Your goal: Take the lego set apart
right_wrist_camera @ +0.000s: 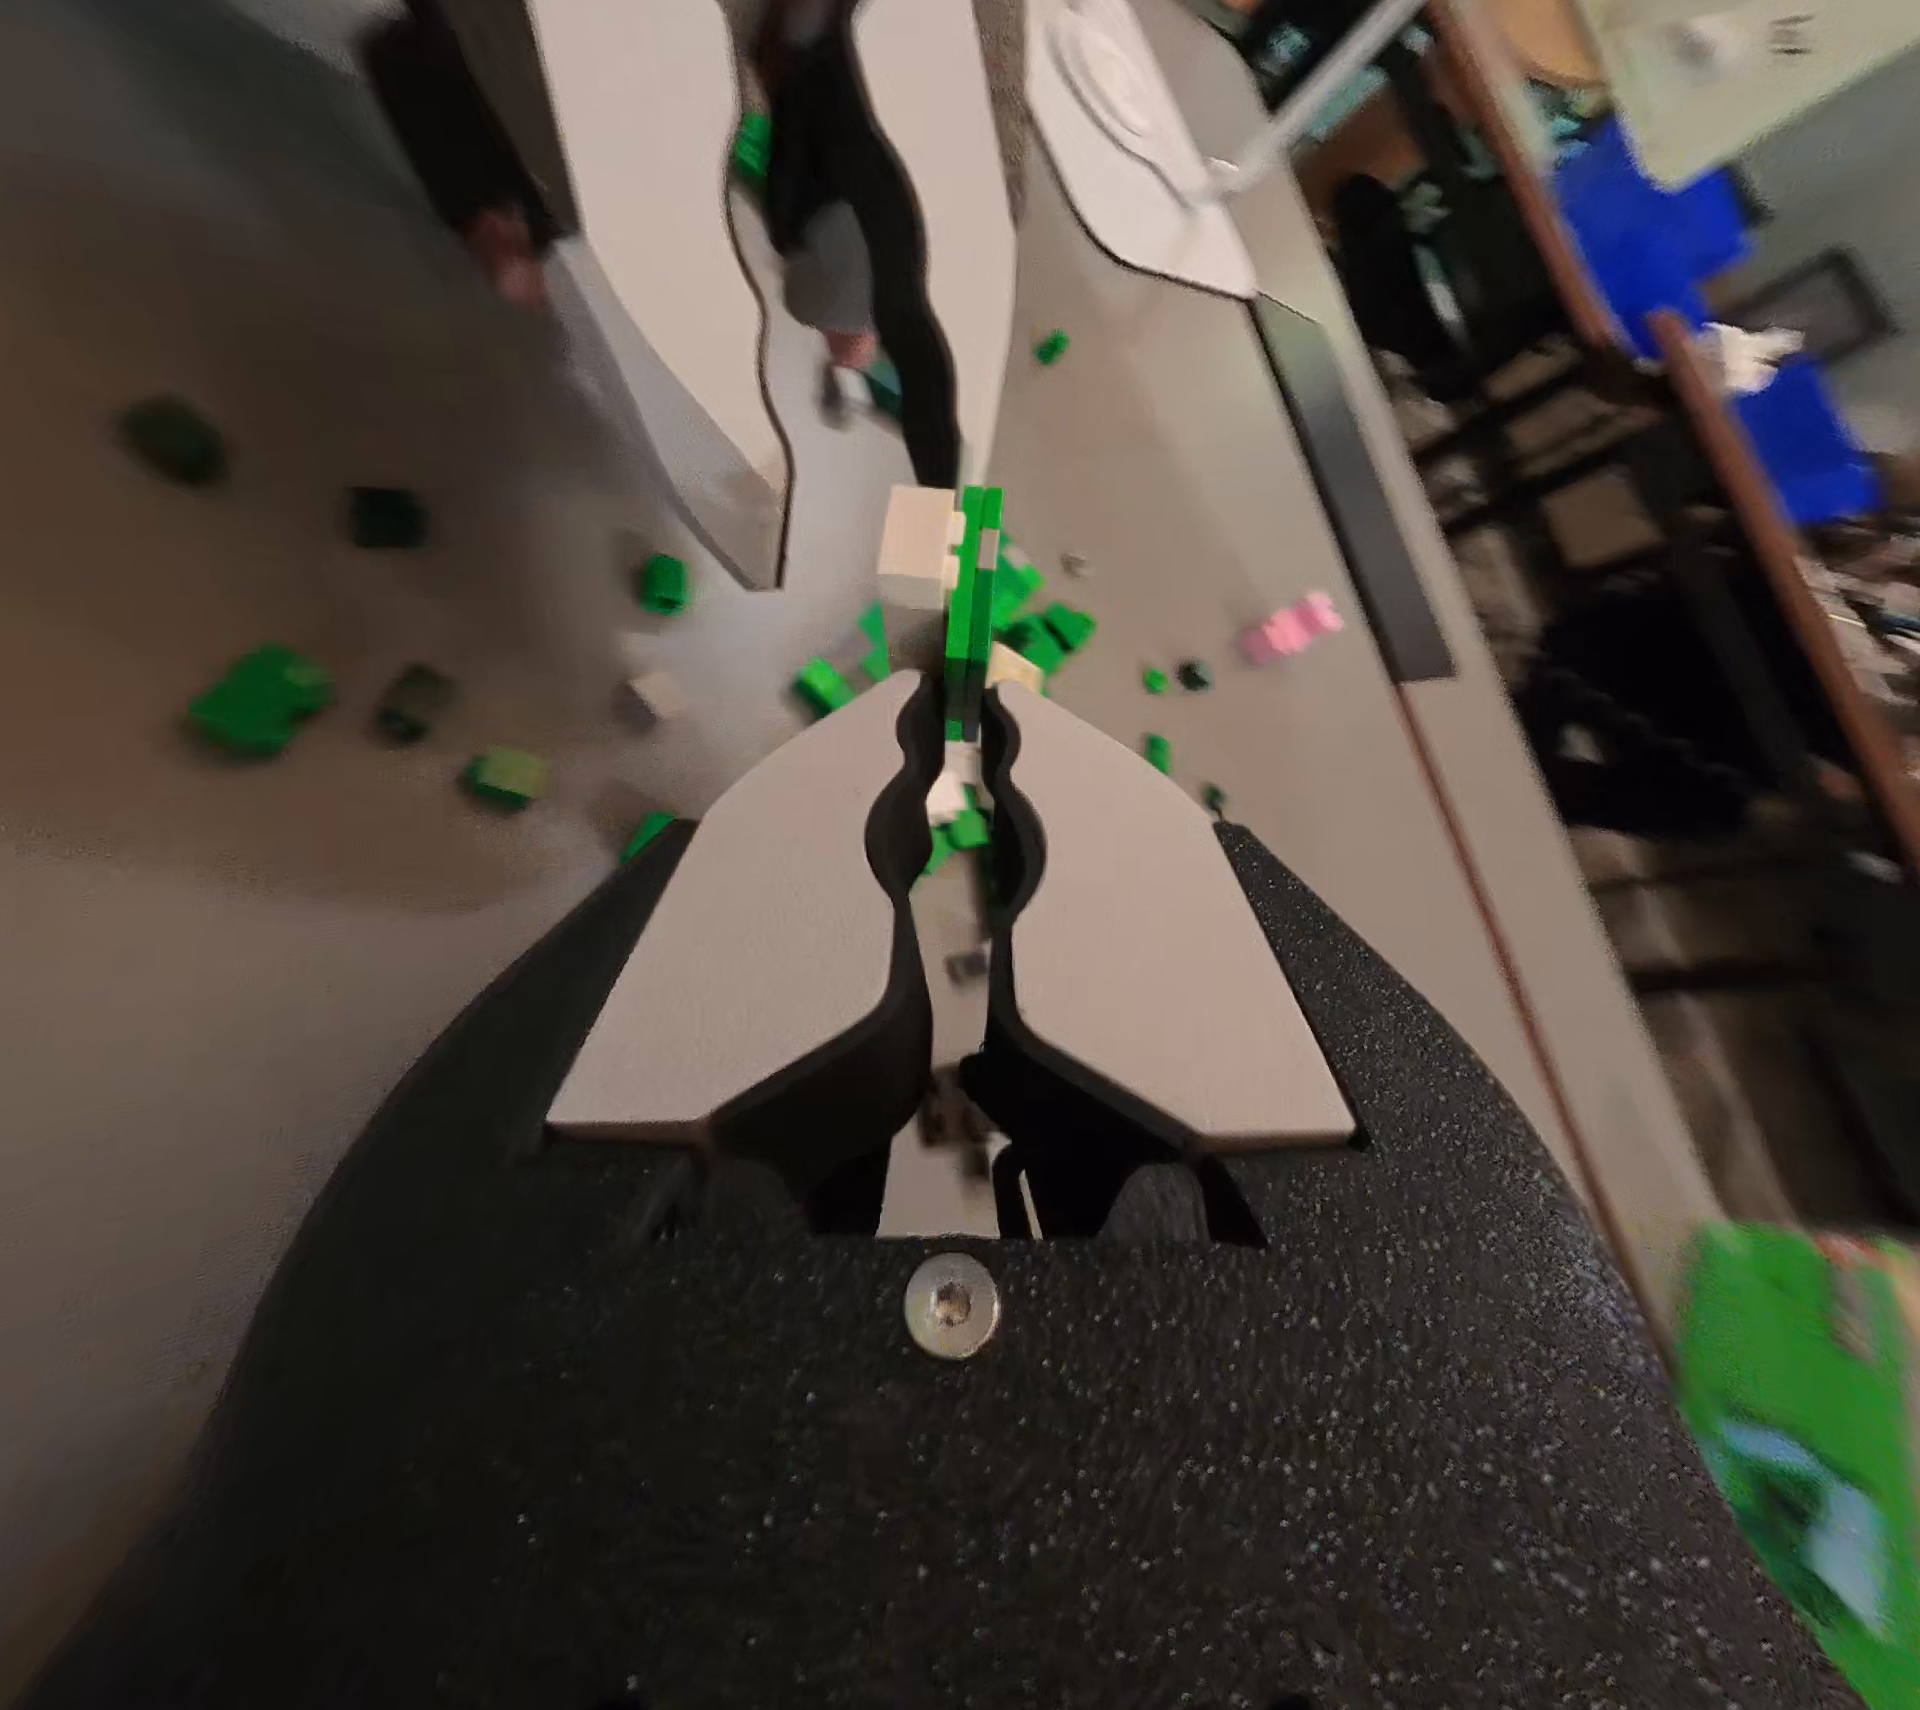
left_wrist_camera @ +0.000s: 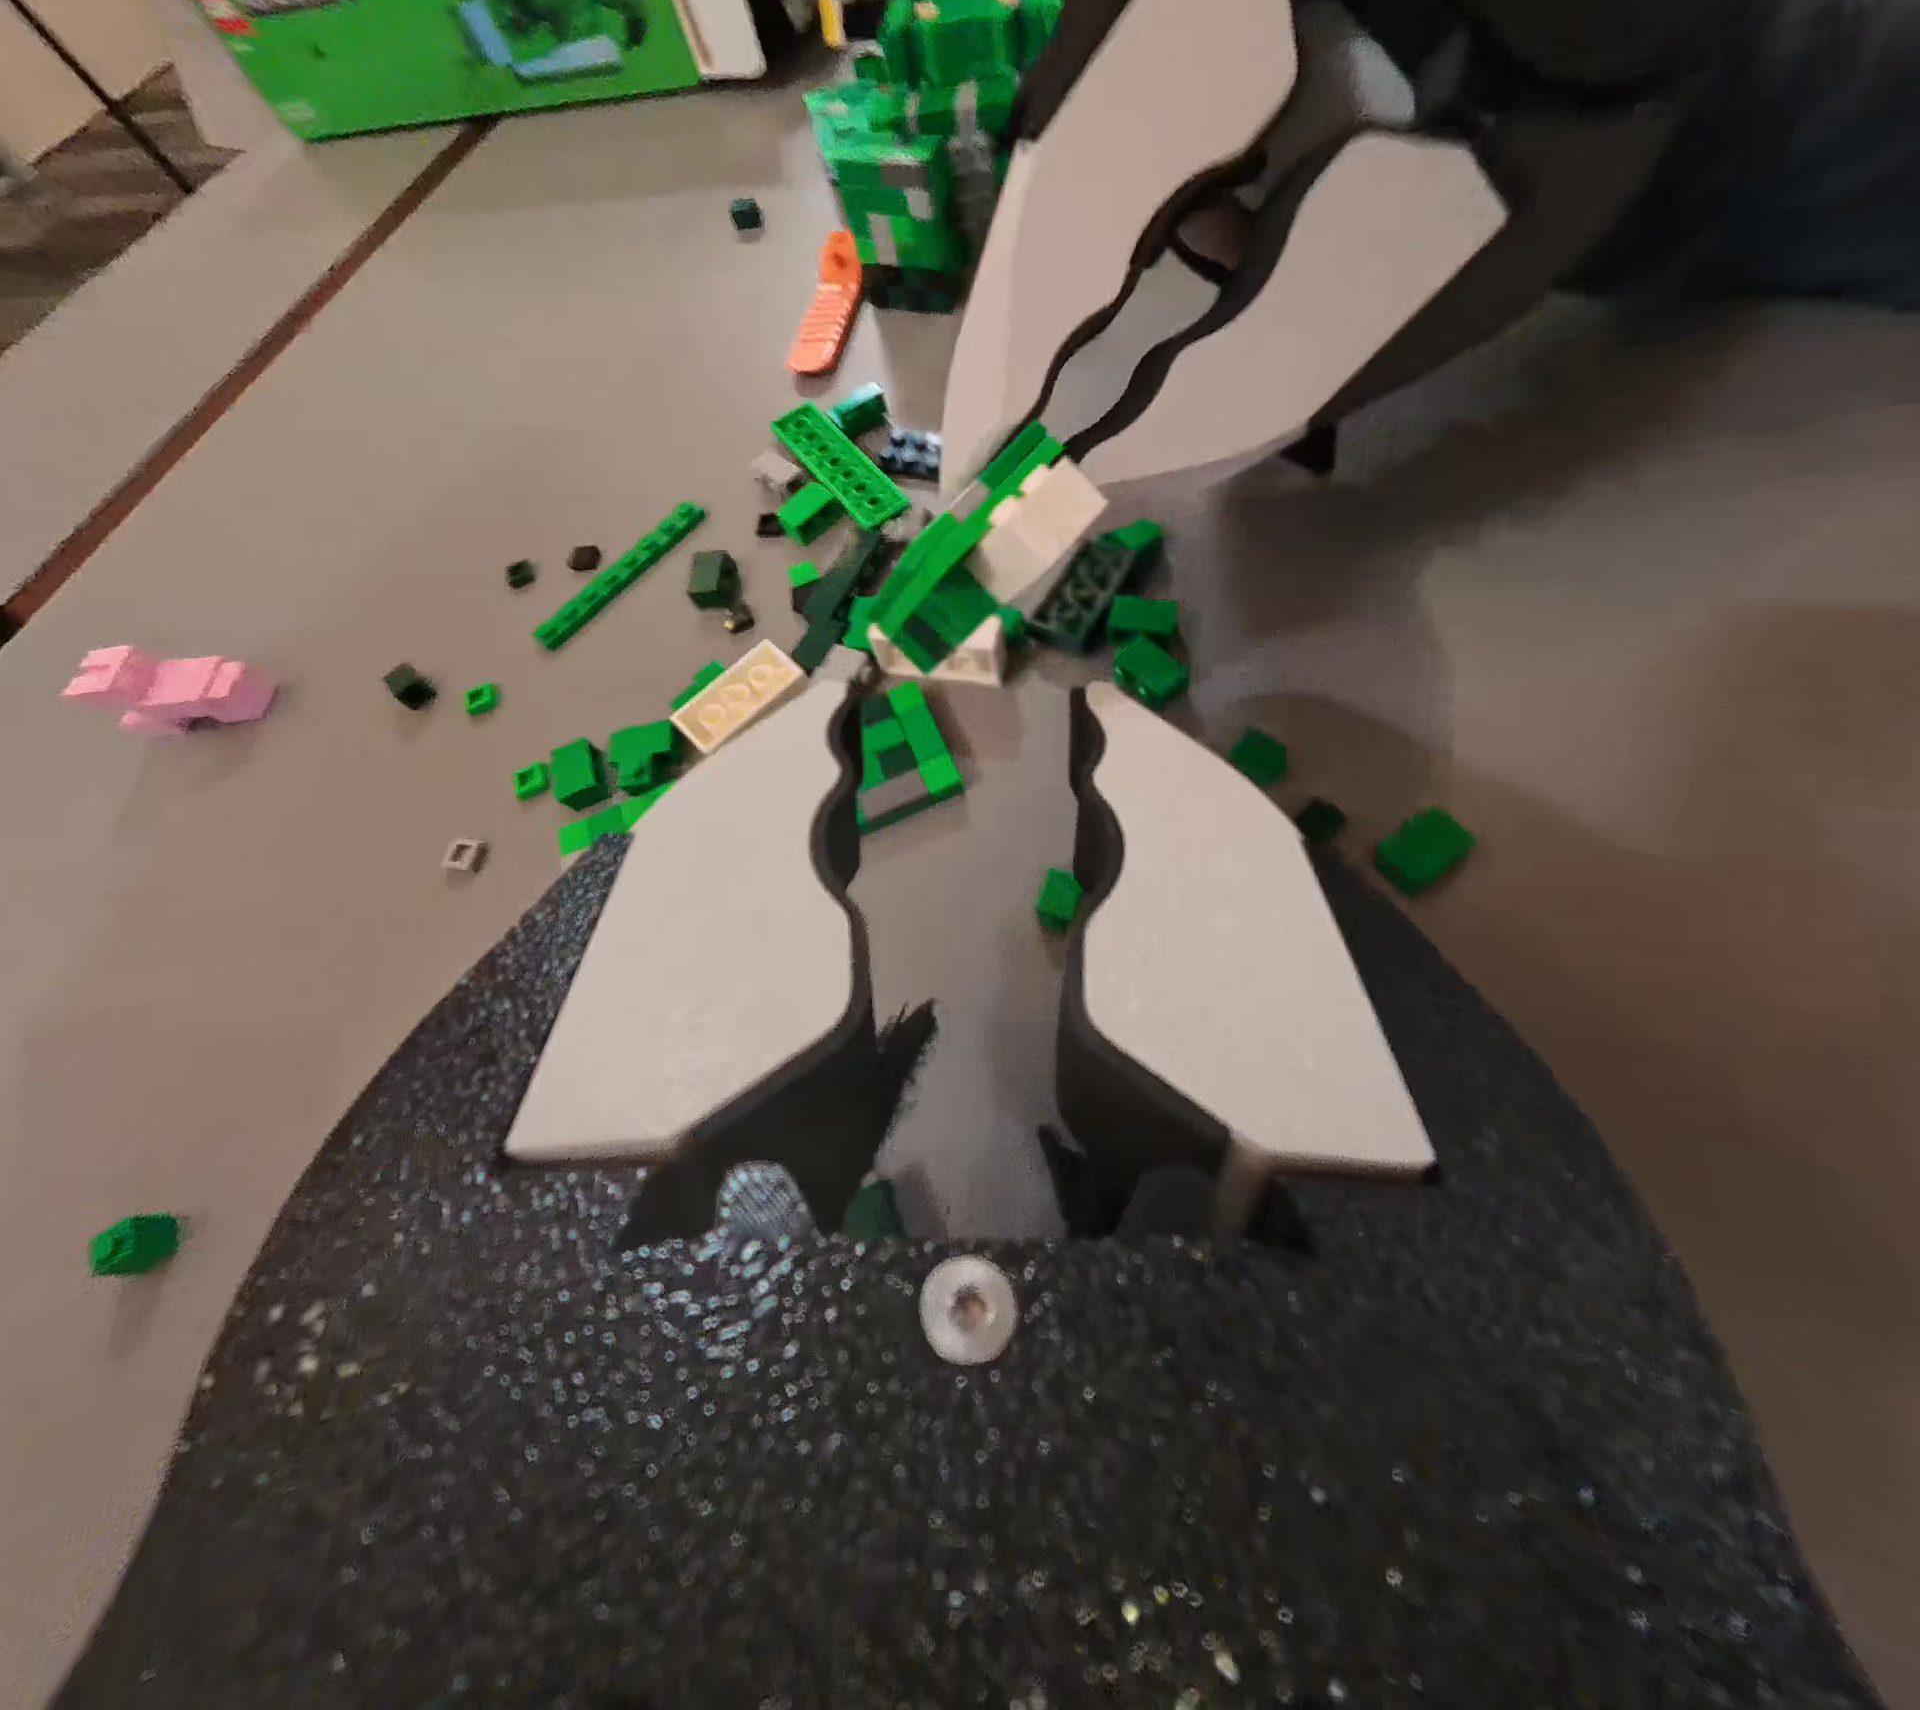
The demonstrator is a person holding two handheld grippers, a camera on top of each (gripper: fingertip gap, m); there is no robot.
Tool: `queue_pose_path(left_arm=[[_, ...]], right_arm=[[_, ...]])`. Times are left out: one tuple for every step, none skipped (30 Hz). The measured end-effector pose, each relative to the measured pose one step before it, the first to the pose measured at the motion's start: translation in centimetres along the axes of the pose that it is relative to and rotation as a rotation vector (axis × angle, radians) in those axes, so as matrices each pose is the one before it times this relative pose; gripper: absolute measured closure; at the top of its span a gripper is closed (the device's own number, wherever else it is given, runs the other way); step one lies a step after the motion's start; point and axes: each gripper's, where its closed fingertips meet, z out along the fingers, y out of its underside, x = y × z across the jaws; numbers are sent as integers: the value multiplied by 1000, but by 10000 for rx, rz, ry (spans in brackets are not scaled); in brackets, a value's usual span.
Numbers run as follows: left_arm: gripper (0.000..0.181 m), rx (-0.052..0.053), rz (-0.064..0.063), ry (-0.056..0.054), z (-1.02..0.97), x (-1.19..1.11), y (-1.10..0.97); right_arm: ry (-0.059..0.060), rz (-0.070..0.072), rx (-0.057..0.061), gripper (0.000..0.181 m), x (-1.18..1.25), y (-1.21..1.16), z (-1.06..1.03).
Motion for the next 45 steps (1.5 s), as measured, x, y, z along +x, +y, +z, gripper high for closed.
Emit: queue_pose_path(left_arm=[[142, 233, -121, -353, -108, -452, -404], [140, 165, -112, -387, -74, -478, -319], [140, 79, -125, -333, -1, -383, -193], [139, 102, -128, -122, 51, -44, -228], [139, 132, -167, -100, 100, 35, -261], [140, 160, -116, -106, 94, 64, -298], [144, 141, -62, -173, 83, -31, -267], [146, 124, -15, -142, 53, 0, -232], [147, 23, -20, -111, 71, 2, -70], [149, -118, -31, -90, 125, -27, 157], [150, -175, -26, 16, 158, 76, 273], [151, -96, -34, 5, 144, 61, 193], [153, 15, -21, 56, 86, 123, 44], [157, 120, -45, 104, 31, 178, -117], [158, 135, -98, 1, -4, 31, -178], [159, 44, -68, -86, -1, -122, -59], [159, 91, -43, -128, -47, -186, -138], [159, 121, -57, -165, -89, -231, -189], [157, 26, -62, -138, -58, -199, -44], [156, -47, -78, -18, 14, -50, 57], [156, -46, -126, -38, 20, -68, 67], [156, -70, -104, -50, 27, -109, 122], [156, -115, -54, -68, 46, -147, 202], [156, -122, -50, -74, 43, -170, 211], [157, -109, -78, -73, 54, -149, 191], [157, -77, -51, -48, 32, -106, 130], [157, -33, -31, 23, -28, 1, 38], [162, -4, -9, 126, -86, 151, -38], [163, -11, -12, -11, -77, -23, -34], [163, -80, 21, 20, -34, -3, 43], [163, -81, -1, 36, -15, 28, 37], [164, -37, 59, 25, -23, 39, 10], [164, -55, 121, 25, -12, 41, 63], [164, -54, 126, 27, -14, 60, 38], [164, -40, 151, 19, -19, 44, 22], [164, -61, 92, 39, 2, 58, 51], [164, -35, 60, 52, 9, 48, 39], [164, -57, 29, 71, 25, 58, 102], [164, -62, 13, 90, 55, 78, 129], [164, -119, 87, 208, 82, 235, 241], [165, -25, 126, 62, 70, 176, 123], [165, -29, 125, 23, 62, 136, 27], [165, -13, 56, 66, 39, 144, -66], [165, -72, -28, 155, 37, 186, 22], [164, 2, -114, 161, -42, 122, -27]], right_arm=[[684, -197, -411, 175, 765, 324, 83], [711, -196, -490, 175, 788, 382, 114], [535, -272, -399, 175, 492, 240, 119], [387, -305, -300, 175, 232, 108, 124], [289, -344, -245, 175, 55, 25, 112], [265, -404, -224, 175, 14, 18, 87], [292, -396, -210, 175, 79, 9, 62], [248, -348, -141, 174, 77, -53, 13], [207, -248, -70, 175, 79, -134, -27], [177, -166, -27, 175, 97, -180, -62], [184, -154, -35, 175, 120, -158, -69], [160, -193, -87, 175, 92, -80, -48], [193, -227, -124, 175, 118, -28, -24], [176, -259, -125, 175, 79, -22, -6], [173, -272, -139, 175, 75, -14, 8], [147, -266, -124, 175, 55, -17, -1], [73, -244, -109, 175, -66, -20, 19], [114, -209, -98, 175, -1, -23, 20], [129, -196, -73, 175, 70, -30, -7], [56, -102, -17, 175, -7, -94, -26], [9, -16, -39, 175, -49, -66, -5], [-1, -35, -20, 175, -80, -92, 6], [24, -79, 33, 175, -61, -145, -40], [48, -42, 65, 175, -8, -213, -76], [31, 24, 47, 175, -2, -244, -97], [9, 33, 4, 175, -10, -215, -79], [19, 7, -62, 175, 3, -87, -26], [18, 27, -40, 175, 2, -37, 18], [-33, 80, 3, 175, -6, -7, 15], [-97, 104, 38, 175, -67, -17, 4], [-114, 126, 53, 175, -87, 25, 3], [-168, 195, 93, 175, -104, 9, -18], [-259, 324, 129, 175, -158, 22, -17], [-318, 452, 161, 175, -169, 16, -10], [-370, 538, 208, 175, -157, 20, -7], [-431, 639, 228, 175, -178, 24, 6], [-458, 701, 246, 175, -161, 39, 12], [-483, 712, 250, 175, -157, 52, 22], [-445, 678, 234, 175, -109, 86, 21], [-373, 702, 171, 175, 61, 205, 22], [-538, 864, 233, 175, -17, 203, 14], [-588, 965, 269, 176, 17, 184, -30], [-498, 825, 256, 176, 110, 154, -81], [-440, 665, 208, 175, 96, 124, -90], [-452, 542, 137, 176, -16, 145, -54]])
